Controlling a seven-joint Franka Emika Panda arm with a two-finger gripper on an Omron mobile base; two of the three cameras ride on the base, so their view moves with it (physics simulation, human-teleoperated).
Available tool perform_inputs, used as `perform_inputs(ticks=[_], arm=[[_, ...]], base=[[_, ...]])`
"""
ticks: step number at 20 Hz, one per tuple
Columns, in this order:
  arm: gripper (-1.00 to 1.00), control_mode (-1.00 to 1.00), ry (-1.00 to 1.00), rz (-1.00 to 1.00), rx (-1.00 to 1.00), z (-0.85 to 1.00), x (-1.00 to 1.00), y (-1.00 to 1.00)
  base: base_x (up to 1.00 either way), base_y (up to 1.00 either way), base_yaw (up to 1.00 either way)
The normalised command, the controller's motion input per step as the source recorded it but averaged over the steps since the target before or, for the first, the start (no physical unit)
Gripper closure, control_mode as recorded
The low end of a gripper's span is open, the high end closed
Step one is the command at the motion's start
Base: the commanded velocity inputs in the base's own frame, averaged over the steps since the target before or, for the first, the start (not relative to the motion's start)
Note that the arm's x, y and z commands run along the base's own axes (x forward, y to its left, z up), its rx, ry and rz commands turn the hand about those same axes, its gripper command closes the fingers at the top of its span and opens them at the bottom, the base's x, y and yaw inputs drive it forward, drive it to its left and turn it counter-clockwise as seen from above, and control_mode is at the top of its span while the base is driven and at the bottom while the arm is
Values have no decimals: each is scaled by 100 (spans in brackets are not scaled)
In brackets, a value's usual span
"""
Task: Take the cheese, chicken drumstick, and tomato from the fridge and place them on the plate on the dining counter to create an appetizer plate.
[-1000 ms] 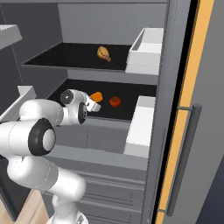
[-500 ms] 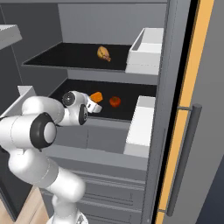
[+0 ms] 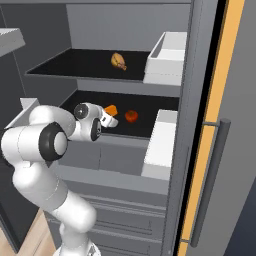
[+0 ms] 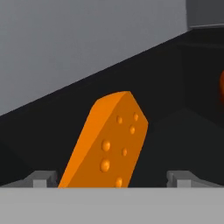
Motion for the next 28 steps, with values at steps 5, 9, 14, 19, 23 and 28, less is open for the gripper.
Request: perform_inputs(ticks=[5, 9, 14, 19, 23, 28], arm=[[-100, -100, 0, -1, 0, -13, 25, 0], [-100, -100, 0, -1, 0, -22, 22, 0], [100, -100, 0, -2, 0, -17, 6, 0], [100, -100, -2, -4, 0, -5, -1, -2], [100, -100, -1, -9, 2, 0, -28, -19], [100, -100, 5, -10, 5, 7, -53, -16]], base=[[0, 0, 0], [0, 0, 0], [0, 0, 0], [0, 0, 0], [0, 0, 0], [0, 0, 0]])
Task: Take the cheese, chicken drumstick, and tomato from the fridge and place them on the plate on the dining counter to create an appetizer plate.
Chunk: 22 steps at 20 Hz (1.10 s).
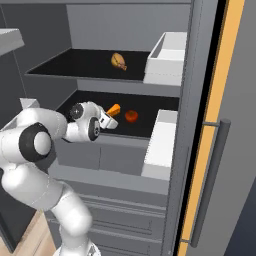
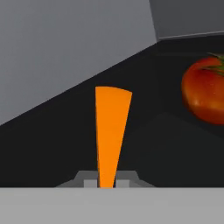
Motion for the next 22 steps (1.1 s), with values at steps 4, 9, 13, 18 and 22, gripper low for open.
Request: perform_inputs(ticks=[4, 9, 13, 18, 22], arm=[[100, -100, 6, -4, 2, 45, -69, -16], [100, -100, 8, 0, 2, 67, -81, -29], [100, -100, 3, 0, 3, 80, -100, -44], [100, -100, 2, 0, 4, 53, -100, -44], [100, -100, 2, 0, 0, 24, -100, -3]], base=[[0, 0, 0], [0, 0, 0], [0, 0, 0], [0, 0, 0], [0, 0, 0]])
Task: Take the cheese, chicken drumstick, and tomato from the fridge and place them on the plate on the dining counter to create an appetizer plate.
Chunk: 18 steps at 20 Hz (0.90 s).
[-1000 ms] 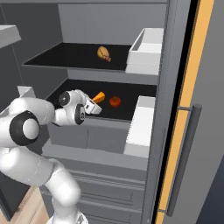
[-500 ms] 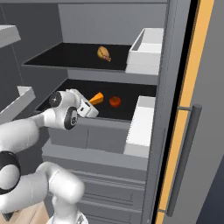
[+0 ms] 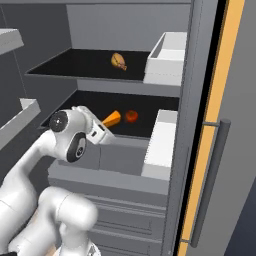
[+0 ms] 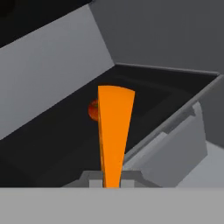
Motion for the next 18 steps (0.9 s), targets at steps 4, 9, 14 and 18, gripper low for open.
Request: perform_inputs(ticks=[4, 9, 14, 18], arm=[[100, -100, 4, 0, 0, 28, -100, 0], [100, -100, 8, 3, 0, 51, -96, 0], [100, 100, 8, 4, 0, 48, -74, -7], [100, 100, 0, 0, 0, 0, 0, 0]], base=[[0, 0, 0], [0, 0, 0], [-15, -1, 1], [-91, -2, 7]])
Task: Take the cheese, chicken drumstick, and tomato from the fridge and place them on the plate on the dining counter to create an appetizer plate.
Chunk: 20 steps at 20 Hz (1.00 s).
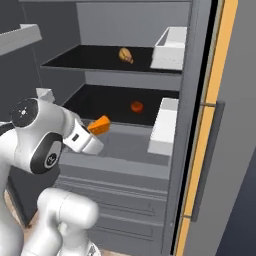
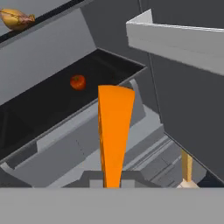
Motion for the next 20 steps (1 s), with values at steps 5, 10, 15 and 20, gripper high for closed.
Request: perform_inputs(ticks=[5, 10, 15, 20], arm=[[100, 100, 0, 0, 0, 0, 0, 0], [100, 100, 0, 0, 0, 0, 0, 0], [100, 100, 0, 0, 0, 0, 0, 0], [100, 100, 0, 0, 0, 0, 0, 0]], base=[[-100, 3, 16], [-100, 0, 27], [-100, 24, 32], [-100, 51, 23]])
